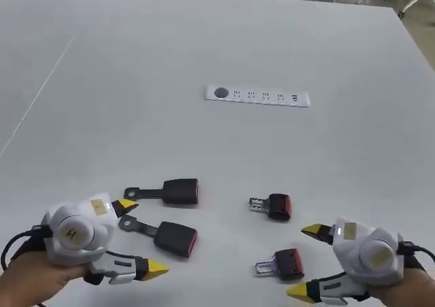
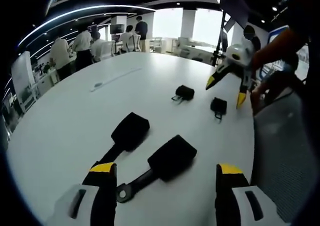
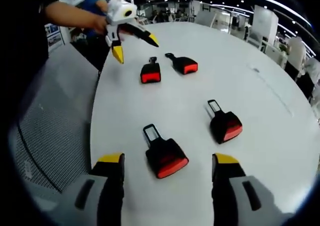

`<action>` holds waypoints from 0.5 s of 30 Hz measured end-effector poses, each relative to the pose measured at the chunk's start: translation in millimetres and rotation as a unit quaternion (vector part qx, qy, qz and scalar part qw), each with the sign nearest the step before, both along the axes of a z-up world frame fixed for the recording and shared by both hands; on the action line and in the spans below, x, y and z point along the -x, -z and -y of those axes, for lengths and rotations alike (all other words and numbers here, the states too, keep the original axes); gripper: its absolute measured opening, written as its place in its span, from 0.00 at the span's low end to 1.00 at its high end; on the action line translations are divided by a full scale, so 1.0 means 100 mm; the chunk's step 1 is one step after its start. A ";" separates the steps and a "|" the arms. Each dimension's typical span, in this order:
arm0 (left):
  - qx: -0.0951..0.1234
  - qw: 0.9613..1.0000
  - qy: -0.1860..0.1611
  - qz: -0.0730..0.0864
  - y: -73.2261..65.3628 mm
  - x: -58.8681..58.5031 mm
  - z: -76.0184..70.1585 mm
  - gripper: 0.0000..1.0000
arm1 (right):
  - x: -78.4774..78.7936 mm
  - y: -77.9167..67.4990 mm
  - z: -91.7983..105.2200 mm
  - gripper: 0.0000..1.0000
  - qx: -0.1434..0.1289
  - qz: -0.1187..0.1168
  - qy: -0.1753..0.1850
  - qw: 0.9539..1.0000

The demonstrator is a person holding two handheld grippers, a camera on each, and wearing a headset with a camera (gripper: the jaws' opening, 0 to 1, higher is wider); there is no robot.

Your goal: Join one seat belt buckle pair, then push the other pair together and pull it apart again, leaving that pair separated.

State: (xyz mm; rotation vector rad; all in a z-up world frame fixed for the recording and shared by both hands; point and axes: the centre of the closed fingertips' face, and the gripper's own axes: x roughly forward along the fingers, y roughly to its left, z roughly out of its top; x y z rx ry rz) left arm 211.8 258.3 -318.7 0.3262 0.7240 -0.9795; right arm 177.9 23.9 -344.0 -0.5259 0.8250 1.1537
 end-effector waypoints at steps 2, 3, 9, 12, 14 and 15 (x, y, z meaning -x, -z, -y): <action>-0.009 1.000 0.027 -0.001 0.03 0.02 0.04 0.81 | 0.00 0.01 -0.01 0.73 0.001 -0.002 -0.008 1.000; -0.018 0.999 0.039 -0.001 0.06 0.02 0.05 0.80 | -0.01 0.01 -0.01 0.73 0.002 -0.004 -0.012 1.000; -0.047 0.994 0.098 0.003 0.21 -0.01 0.10 0.78 | -0.02 0.03 -0.04 0.69 0.003 -0.017 -0.025 1.000; -0.053 0.991 0.122 -0.001 0.27 0.00 0.14 0.74 | -0.02 0.04 -0.06 0.69 0.003 -0.020 -0.038 0.999; -0.054 0.990 0.133 -0.004 0.31 -0.02 0.17 0.72 | -0.02 0.07 -0.06 0.67 0.011 -0.024 -0.049 0.998; -0.055 0.989 0.138 -0.004 0.32 -0.03 0.18 0.72 | -0.02 0.07 -0.06 0.66 0.014 -0.025 -0.056 0.998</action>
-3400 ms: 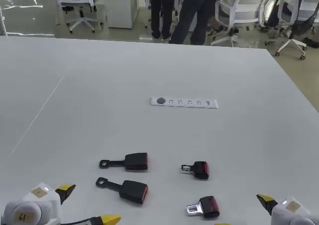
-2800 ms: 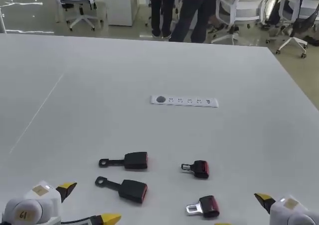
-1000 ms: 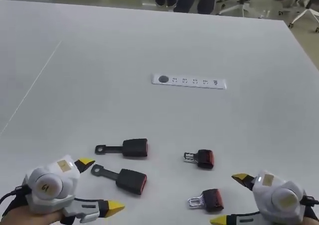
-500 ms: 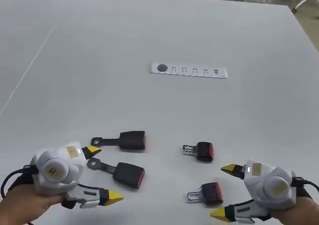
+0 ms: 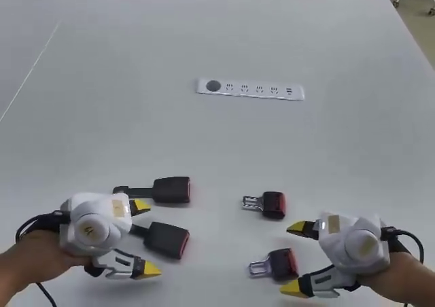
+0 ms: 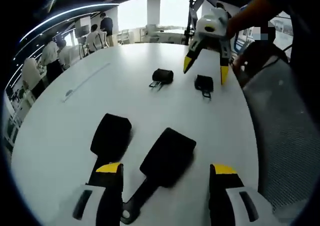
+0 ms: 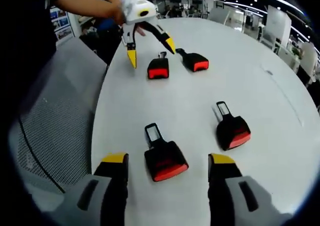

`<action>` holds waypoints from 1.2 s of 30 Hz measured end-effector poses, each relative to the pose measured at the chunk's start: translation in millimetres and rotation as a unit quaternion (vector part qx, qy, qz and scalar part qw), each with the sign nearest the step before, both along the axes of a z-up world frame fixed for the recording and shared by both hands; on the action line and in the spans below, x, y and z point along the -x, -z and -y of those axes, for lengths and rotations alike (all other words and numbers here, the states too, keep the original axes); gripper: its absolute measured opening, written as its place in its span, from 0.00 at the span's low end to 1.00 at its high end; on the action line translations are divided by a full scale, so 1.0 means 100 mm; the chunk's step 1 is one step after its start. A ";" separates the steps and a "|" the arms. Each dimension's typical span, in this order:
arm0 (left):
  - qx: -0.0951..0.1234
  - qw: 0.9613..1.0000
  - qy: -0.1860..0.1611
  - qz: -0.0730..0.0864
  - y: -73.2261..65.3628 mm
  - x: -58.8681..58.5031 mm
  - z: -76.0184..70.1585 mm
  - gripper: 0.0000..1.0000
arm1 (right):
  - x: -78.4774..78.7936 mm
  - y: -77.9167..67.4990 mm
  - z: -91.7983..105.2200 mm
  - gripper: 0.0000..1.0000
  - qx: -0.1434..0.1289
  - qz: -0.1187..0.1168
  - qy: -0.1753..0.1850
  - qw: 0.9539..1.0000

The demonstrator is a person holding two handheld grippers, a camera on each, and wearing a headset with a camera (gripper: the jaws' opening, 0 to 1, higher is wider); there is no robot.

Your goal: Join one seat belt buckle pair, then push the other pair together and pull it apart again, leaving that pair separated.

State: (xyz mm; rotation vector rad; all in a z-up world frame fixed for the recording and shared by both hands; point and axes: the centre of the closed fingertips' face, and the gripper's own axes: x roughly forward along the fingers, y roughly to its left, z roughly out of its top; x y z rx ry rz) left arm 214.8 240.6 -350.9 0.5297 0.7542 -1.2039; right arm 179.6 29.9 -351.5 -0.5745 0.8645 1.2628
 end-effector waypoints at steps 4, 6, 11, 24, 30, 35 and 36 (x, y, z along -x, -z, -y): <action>-0.010 1.000 0.027 -0.002 0.08 -0.03 0.05 0.69 | 0.01 0.05 -0.01 0.62 0.011 -0.008 -0.025 1.000; -0.015 0.999 0.045 0.000 0.12 -0.03 0.07 0.67 | 0.02 0.09 -0.01 0.61 0.020 -0.008 -0.040 0.999; -0.032 0.997 0.067 -0.002 0.21 -0.05 0.06 0.62 | 0.05 0.17 -0.02 0.57 0.037 -0.014 -0.066 0.997; -0.030 0.997 0.066 0.001 0.19 -0.07 0.01 0.37 | 0.03 0.19 0.06 0.38 0.051 -0.017 -0.065 0.996; -0.039 0.998 0.057 0.005 0.19 -0.07 -0.01 0.35 | -0.05 0.18 0.10 0.37 0.046 -0.041 0.008 0.998; -0.046 0.997 0.056 0.007 0.19 -0.06 -0.01 0.35 | -0.12 0.19 0.14 0.35 0.051 -0.033 0.023 0.998; -0.046 0.997 0.058 0.007 0.19 -0.05 -0.01 0.35 | -0.12 0.18 0.15 0.35 0.050 -0.033 0.023 0.998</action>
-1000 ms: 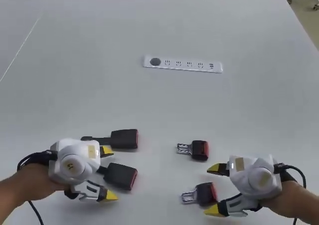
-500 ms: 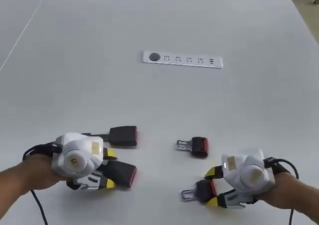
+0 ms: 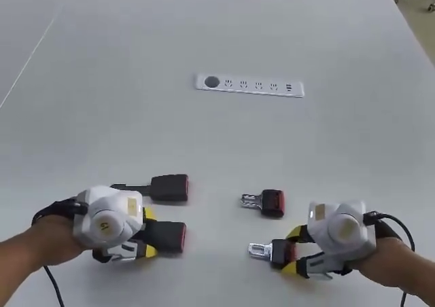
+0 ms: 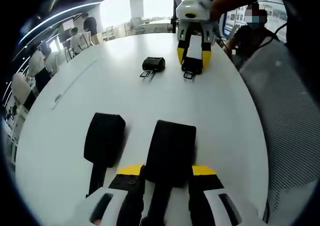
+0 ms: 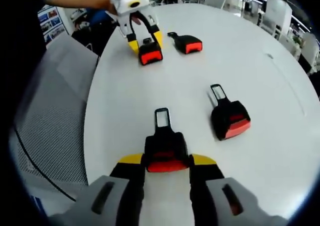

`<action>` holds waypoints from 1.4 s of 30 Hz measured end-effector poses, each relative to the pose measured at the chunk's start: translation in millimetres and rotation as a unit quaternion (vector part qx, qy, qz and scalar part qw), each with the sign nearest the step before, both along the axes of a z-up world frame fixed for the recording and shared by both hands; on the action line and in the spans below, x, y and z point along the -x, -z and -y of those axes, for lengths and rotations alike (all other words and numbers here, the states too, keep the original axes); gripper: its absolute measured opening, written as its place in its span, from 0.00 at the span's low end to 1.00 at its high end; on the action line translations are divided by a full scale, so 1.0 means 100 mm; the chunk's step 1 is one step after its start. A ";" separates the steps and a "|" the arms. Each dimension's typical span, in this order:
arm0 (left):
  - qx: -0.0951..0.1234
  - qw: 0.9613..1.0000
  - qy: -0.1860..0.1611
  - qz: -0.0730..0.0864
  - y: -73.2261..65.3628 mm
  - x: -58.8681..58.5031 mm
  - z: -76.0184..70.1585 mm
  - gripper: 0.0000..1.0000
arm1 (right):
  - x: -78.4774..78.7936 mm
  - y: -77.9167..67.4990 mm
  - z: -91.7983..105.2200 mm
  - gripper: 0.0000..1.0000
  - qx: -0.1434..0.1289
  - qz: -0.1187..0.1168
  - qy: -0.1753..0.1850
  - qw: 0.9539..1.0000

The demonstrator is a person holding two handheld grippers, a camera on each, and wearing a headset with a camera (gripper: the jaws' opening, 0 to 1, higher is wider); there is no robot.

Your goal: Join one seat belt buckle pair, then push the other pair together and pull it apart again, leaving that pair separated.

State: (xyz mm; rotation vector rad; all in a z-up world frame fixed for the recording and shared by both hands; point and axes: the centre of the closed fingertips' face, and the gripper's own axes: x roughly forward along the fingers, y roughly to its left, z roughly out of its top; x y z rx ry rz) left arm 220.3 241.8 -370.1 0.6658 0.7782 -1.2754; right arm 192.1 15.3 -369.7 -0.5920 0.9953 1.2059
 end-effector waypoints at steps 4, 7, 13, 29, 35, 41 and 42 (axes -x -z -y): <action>-0.001 1.000 0.004 0.000 0.01 0.01 0.00 0.35 | -0.01 0.01 0.00 0.35 0.004 0.001 -0.002 1.000; -0.004 1.000 0.009 0.000 0.01 0.01 0.00 0.35 | -0.01 0.00 -0.02 0.35 0.003 0.002 -0.006 1.000; -0.007 1.000 0.017 0.000 0.01 0.01 0.01 0.35 | -0.02 0.00 -0.05 0.35 0.005 0.011 -0.030 0.999; -0.009 1.000 0.030 -0.005 0.02 0.02 0.02 0.34 | -0.09 -0.01 -0.29 0.34 -0.020 0.030 -0.072 0.997; -0.009 0.999 0.030 -0.006 0.02 0.03 0.02 0.34 | -0.10 -0.01 -0.43 0.34 -0.036 0.032 -0.077 0.996; -0.010 1.000 0.029 -0.007 0.02 0.03 0.03 0.34 | -0.13 -0.01 -0.56 0.34 -0.048 0.033 -0.076 0.995; -0.010 0.999 0.029 -0.007 0.02 0.03 0.02 0.34 | -0.14 -0.01 -0.60 0.34 -0.051 0.034 -0.075 0.995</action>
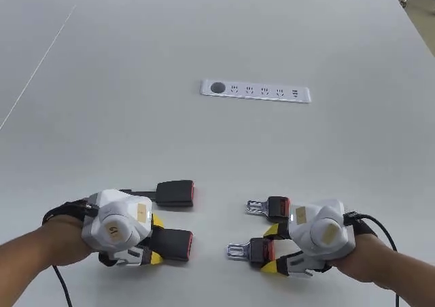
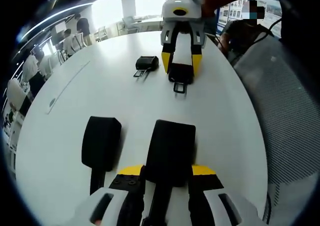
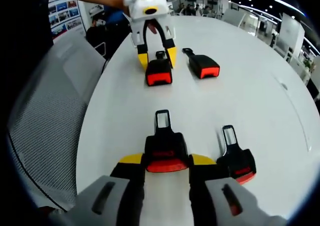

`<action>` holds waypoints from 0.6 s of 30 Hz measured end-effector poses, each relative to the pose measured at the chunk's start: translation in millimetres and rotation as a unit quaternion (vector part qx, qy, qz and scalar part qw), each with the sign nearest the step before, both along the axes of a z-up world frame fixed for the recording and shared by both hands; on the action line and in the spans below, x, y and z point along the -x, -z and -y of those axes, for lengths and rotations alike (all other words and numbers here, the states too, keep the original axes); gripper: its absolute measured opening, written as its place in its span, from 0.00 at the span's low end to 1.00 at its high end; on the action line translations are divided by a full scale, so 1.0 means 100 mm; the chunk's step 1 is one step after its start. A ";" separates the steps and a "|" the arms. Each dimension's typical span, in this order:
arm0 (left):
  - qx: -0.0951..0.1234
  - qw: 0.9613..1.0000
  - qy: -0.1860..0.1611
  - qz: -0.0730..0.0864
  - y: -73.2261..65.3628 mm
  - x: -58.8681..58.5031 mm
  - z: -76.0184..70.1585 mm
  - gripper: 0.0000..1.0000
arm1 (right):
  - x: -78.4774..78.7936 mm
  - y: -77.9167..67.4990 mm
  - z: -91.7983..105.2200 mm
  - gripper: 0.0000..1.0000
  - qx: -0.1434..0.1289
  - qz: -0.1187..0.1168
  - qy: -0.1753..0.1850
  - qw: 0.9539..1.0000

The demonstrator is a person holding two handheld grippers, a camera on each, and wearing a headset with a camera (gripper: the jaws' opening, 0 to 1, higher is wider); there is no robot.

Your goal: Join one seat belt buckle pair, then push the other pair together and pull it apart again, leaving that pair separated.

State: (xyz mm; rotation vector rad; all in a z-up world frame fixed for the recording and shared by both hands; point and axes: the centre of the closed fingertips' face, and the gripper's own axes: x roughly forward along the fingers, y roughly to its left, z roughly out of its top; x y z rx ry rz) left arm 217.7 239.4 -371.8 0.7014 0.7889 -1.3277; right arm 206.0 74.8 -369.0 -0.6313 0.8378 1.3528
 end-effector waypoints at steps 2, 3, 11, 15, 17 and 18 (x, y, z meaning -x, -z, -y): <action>0.000 1.000 0.000 0.000 0.00 0.00 0.00 0.34 | -0.01 0.00 -0.06 0.34 -0.006 0.000 0.001 1.000; 0.000 1.000 0.000 0.000 0.00 0.00 0.00 0.34 | -0.01 0.00 -0.08 0.34 -0.008 -0.001 0.002 1.000; -0.002 1.000 -0.001 -0.001 0.01 0.00 0.00 0.34 | -0.04 0.00 -0.27 0.34 -0.025 -0.004 0.005 1.000; -0.003 1.000 -0.003 -0.001 0.01 -0.01 0.00 0.34 | -0.05 0.00 -0.36 0.34 -0.031 -0.003 0.004 1.000; -0.004 1.000 -0.004 -0.002 0.02 -0.01 0.00 0.34 | -0.05 0.00 -0.39 0.34 -0.032 -0.003 0.004 0.999; -0.004 1.000 -0.004 -0.002 0.02 -0.01 0.00 0.34 | -0.05 0.00 -0.41 0.34 -0.033 -0.003 0.004 0.999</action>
